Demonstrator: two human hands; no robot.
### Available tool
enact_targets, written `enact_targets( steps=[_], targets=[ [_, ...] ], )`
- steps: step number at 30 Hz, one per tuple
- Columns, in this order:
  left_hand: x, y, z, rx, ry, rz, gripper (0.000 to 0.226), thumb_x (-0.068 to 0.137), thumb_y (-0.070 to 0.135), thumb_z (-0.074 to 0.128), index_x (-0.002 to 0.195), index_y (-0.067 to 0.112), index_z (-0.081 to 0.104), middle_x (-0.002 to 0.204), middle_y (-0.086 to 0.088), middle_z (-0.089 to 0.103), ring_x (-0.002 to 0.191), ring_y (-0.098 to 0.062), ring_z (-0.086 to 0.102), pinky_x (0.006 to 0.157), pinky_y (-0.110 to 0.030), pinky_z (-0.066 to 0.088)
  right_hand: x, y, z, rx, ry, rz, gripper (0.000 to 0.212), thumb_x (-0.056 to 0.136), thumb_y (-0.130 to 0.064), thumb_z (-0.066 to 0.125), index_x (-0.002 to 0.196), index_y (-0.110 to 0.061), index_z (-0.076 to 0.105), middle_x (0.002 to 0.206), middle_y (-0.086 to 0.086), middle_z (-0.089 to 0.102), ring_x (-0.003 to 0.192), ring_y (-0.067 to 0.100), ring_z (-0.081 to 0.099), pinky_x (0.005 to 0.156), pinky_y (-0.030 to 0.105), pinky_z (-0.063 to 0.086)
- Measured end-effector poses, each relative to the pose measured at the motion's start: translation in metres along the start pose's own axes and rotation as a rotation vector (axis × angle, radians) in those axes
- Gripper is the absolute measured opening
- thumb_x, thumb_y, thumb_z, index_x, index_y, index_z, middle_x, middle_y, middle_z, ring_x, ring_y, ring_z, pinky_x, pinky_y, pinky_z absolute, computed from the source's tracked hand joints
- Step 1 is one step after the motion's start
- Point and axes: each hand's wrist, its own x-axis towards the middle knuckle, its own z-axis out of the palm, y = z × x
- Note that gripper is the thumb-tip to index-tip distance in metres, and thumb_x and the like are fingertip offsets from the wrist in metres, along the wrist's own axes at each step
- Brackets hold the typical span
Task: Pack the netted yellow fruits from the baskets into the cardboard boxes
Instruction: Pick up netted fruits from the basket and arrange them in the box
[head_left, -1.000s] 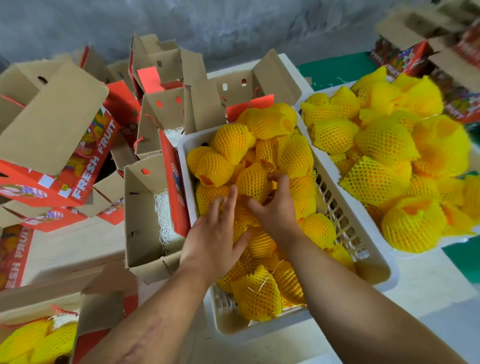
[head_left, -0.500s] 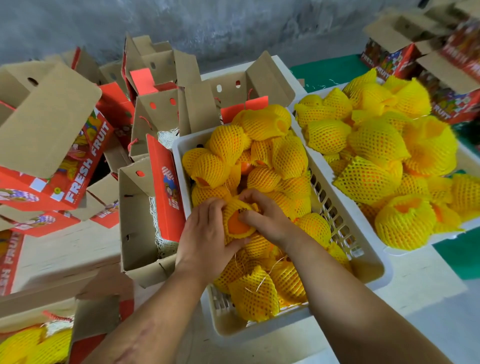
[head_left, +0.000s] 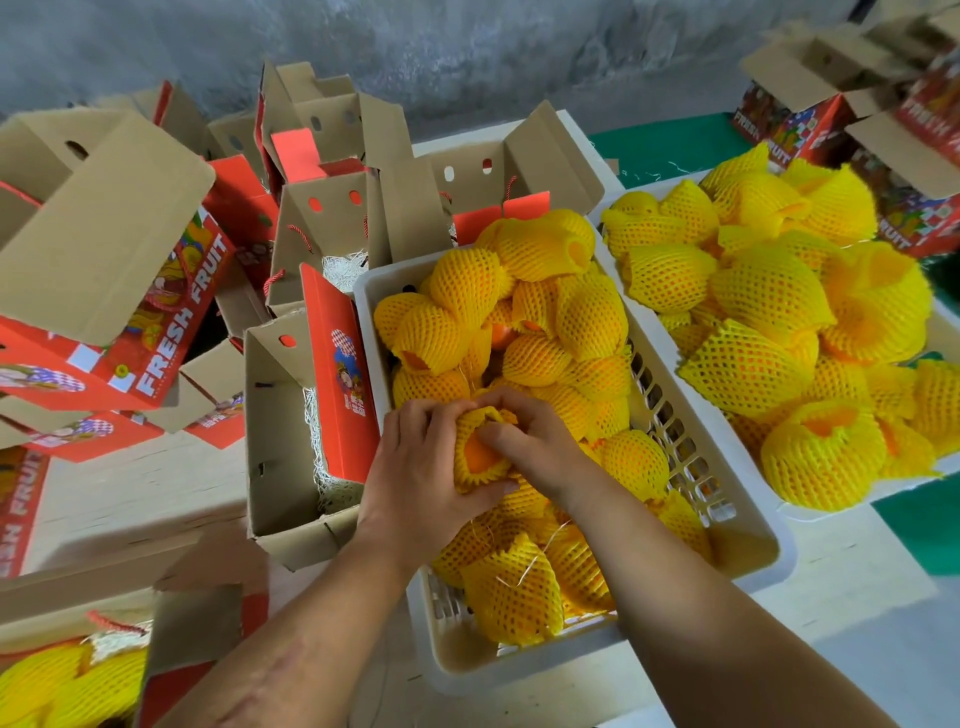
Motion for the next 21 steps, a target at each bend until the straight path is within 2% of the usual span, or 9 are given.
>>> enact_targets(
  steps=[3, 5, 7, 9, 10, 12, 13, 16, 21],
  targets=[
    [0.002, 0.001, 0.000, -0.023, -0.032, 0.028, 0.088, 0.075, 0.076, 0.068, 0.139, 0.021, 0.044, 0.135, 0.000, 0.051, 0.127, -0.020, 0.049, 0.108, -0.035, 0.042, 0.001, 0.001, -0.003, 0.074, 0.017, 0.001, 0.051, 0.063, -0.047, 0.066, 0.106, -0.019, 0.063, 0.099, -0.001, 0.061, 0.082, 0.007, 0.055, 0.070, 0.027, 0.046],
    [0.001, 0.002, -0.001, -0.056, -0.028, 0.023, 0.081, 0.081, 0.072, 0.066, 0.141, 0.023, 0.042, 0.134, 0.004, 0.055, 0.125, -0.016, 0.053, 0.106, -0.032, 0.041, 0.001, 0.003, -0.007, 0.128, 0.009, 0.020, 0.055, 0.069, -0.045, 0.069, 0.117, -0.020, 0.060, 0.109, 0.005, 0.062, 0.090, 0.012, 0.057, 0.073, 0.030, 0.046],
    [0.000, 0.002, -0.003, -0.077, -0.028, 0.006, 0.078, 0.082, 0.073, 0.064, 0.140, 0.026, 0.042, 0.131, 0.008, 0.057, 0.122, -0.014, 0.052, 0.104, -0.031, 0.041, 0.000, 0.003, -0.010, 0.144, 0.069, -0.010, 0.057, 0.078, -0.052, 0.064, 0.125, -0.019, 0.059, 0.110, 0.007, 0.063, 0.084, 0.011, 0.057, 0.066, 0.028, 0.045],
    [0.000, 0.002, -0.003, -0.066, -0.043, 0.000, 0.077, 0.080, 0.076, 0.064, 0.139, 0.030, 0.043, 0.128, 0.010, 0.058, 0.121, -0.013, 0.051, 0.104, -0.033, 0.042, 0.001, -0.002, -0.015, 0.034, 0.317, -0.155, 0.046, 0.087, -0.051, 0.060, 0.120, -0.020, 0.060, 0.094, -0.002, 0.060, 0.072, 0.009, 0.055, 0.061, 0.029, 0.043],
    [0.000, 0.001, -0.003, -0.051, -0.057, -0.003, 0.077, 0.079, 0.077, 0.063, 0.138, 0.032, 0.044, 0.127, 0.011, 0.058, 0.121, -0.013, 0.050, 0.104, -0.035, 0.043, 0.006, -0.004, -0.019, -0.121, 0.516, -0.228, 0.041, 0.089, -0.047, 0.062, 0.120, -0.020, 0.060, 0.096, -0.005, 0.056, 0.075, 0.013, 0.056, 0.064, 0.033, 0.045],
    [0.001, 0.001, -0.004, -0.021, -0.080, -0.009, 0.078, 0.078, 0.081, 0.062, 0.138, 0.034, 0.044, 0.126, 0.012, 0.058, 0.120, -0.013, 0.050, 0.104, -0.037, 0.043, 0.021, -0.008, -0.035, -0.487, 0.852, -0.245, 0.053, 0.088, -0.040, 0.069, 0.133, -0.016, 0.055, 0.118, 0.004, 0.050, 0.105, 0.028, 0.055, 0.089, 0.041, 0.046],
    [0.001, 0.002, -0.004, -0.014, -0.086, -0.005, 0.079, 0.078, 0.082, 0.060, 0.139, 0.035, 0.043, 0.126, 0.012, 0.059, 0.119, -0.014, 0.049, 0.104, -0.036, 0.042, 0.030, -0.012, -0.045, -0.601, 0.908, -0.137, 0.067, 0.086, -0.043, 0.072, 0.142, -0.015, 0.048, 0.131, 0.011, 0.046, 0.120, 0.035, 0.048, 0.101, 0.045, 0.039],
    [0.001, 0.003, -0.005, -0.023, -0.086, 0.001, 0.079, 0.080, 0.086, 0.054, 0.141, 0.037, 0.040, 0.125, 0.011, 0.060, 0.118, -0.015, 0.049, 0.102, -0.035, 0.038, 0.047, -0.015, -0.062, -0.751, 0.734, 0.203, 0.090, 0.081, -0.057, 0.076, 0.150, -0.018, 0.032, 0.150, 0.014, 0.033, 0.139, 0.040, 0.029, 0.113, 0.055, 0.025],
    [0.001, 0.004, -0.006, -0.066, -0.051, -0.034, 0.080, 0.080, 0.089, 0.053, 0.136, 0.032, 0.044, 0.125, 0.008, 0.061, 0.115, -0.014, 0.050, 0.100, -0.038, 0.043, 0.036, -0.016, -0.058, -0.650, 0.576, 0.045, 0.072, 0.080, -0.031, 0.084, 0.132, -0.016, 0.037, 0.135, 0.015, 0.050, 0.126, 0.044, 0.046, 0.099, 0.055, 0.042]
  ],
)
